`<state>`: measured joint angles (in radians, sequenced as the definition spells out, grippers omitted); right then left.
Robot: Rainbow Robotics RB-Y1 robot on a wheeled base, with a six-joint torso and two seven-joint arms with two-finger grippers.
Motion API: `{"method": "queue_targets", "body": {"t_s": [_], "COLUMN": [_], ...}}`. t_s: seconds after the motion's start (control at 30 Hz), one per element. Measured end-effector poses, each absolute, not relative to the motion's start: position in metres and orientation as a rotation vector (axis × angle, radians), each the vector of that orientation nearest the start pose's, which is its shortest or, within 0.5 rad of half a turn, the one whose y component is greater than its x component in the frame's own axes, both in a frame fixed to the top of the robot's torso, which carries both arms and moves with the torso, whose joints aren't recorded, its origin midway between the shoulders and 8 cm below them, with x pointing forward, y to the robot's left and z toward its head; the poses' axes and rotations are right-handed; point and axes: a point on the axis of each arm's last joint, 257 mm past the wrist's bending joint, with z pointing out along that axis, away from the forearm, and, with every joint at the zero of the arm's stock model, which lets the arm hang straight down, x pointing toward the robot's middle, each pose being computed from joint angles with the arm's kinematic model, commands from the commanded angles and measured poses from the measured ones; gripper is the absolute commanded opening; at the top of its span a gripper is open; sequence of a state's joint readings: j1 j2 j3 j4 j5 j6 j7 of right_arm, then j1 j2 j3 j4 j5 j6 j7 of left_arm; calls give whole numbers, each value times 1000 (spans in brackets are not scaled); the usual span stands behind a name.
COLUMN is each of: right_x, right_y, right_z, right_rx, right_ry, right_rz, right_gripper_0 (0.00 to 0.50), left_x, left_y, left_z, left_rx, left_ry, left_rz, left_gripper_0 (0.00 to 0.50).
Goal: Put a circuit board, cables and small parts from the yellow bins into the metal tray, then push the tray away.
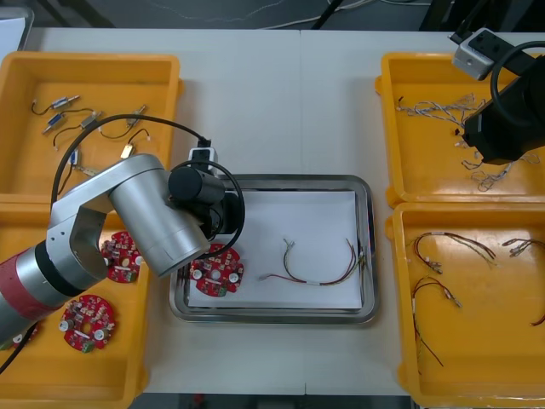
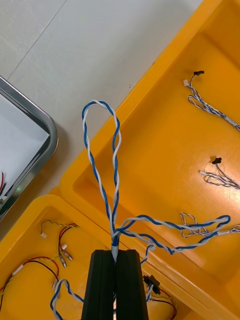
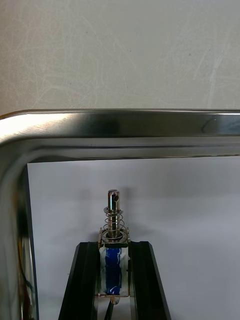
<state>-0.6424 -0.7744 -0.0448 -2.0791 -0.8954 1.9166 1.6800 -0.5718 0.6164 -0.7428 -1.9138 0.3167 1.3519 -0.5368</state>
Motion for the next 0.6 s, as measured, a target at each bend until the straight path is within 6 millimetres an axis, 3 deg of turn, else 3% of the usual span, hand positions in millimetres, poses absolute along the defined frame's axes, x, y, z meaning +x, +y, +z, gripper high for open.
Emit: {"method": "queue_targets", "body": {"t_s": [0.07, 0.13, 0.17, 0.23, 0.33, 0.6], "right_x": [457, 457, 457, 456, 456, 455], "right_y": [-257, -257, -257, -257, -256, -254], "right_z": [-67, -67, -67, -67, -67, -68], "right_rx": [-879, -879, -880, -881, -884, -894], "right_ry": [2367, 2367, 2367, 2367, 2367, 2367], "right_rz": [-122, -122, -121, -120, -116, -104], "right_gripper_0": [0, 0, 0, 0, 0, 0], "left_x": [483, 483, 484, 484, 483, 484], "left_y": [116, 116, 116, 116, 116, 117], "left_z": [-259, -259, -259, -259, -259, -259], "left_rx": [-9, -9, -9, -9, -8, -6], "left_ry": [2433, 2432, 2432, 2432, 2432, 2429], "left_rz": [-123, -122, -122, -121, -121, -112], "left_gripper_0": [49, 200, 235, 373, 498, 500]}}
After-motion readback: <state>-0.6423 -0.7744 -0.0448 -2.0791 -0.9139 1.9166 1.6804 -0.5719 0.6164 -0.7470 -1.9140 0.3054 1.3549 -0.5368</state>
